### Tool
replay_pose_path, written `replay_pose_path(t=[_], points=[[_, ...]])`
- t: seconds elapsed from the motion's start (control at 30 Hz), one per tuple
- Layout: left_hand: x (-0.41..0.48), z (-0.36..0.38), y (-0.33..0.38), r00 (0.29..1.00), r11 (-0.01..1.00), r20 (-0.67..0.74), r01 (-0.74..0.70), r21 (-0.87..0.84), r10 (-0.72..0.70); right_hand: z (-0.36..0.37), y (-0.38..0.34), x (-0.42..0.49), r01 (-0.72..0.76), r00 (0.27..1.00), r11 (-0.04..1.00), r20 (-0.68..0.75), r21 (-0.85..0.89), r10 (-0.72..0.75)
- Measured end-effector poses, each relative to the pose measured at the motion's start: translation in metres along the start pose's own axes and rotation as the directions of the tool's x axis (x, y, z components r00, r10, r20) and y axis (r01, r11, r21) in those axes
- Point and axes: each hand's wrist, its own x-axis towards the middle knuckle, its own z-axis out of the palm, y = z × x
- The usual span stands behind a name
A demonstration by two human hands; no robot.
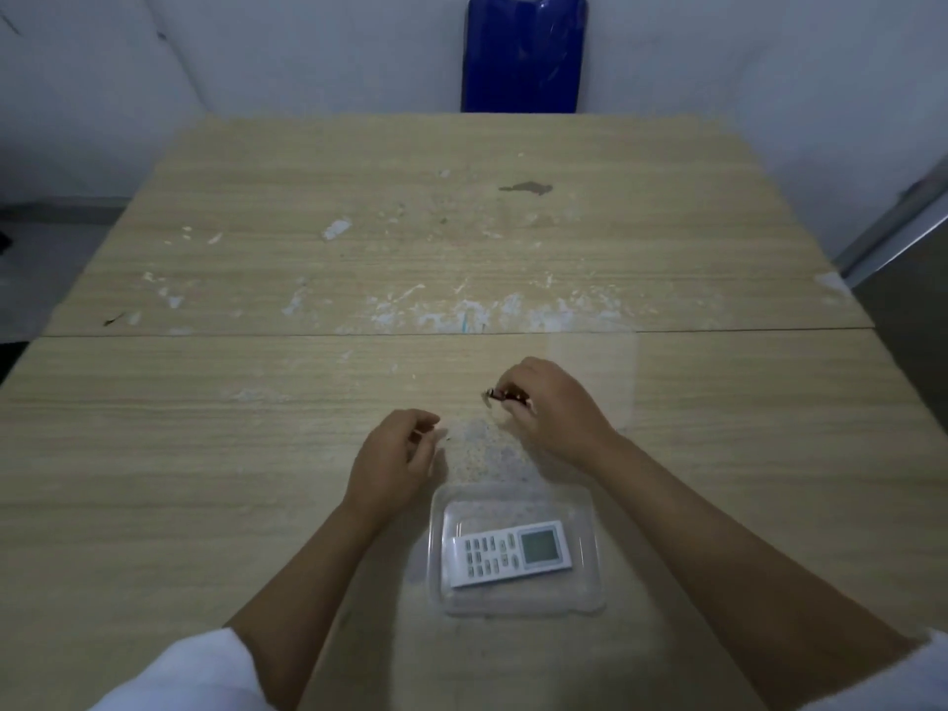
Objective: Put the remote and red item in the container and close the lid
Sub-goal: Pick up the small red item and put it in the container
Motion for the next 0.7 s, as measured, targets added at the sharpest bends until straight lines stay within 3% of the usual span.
replay_pose_path(t=[0.2, 0.4, 0.7], points=[[-0.039, -0.001, 0.005, 0.994, 0.986, 0.066, 0.094, -0.135, -0.086, 0.001, -0.031, -0.065, 0.010, 0.992, 0.998, 0.125, -0.063, -0.002], [-0.057, 0.003, 0.007, 0.990, 0.985, 0.077, 0.126, -0.118, -0.117, 0.016, -0.043, -0.087, 0.073, 0.959, 0.961, 0.283, -0.269, 0.007], [-0.054, 0.004, 0.006, 0.987, 0.984, 0.086, 0.146, -0.098, -0.138, 0.034, -0.043, -0.079, 0.146, 0.936, 0.847, 0.348, -0.512, 0.049]])
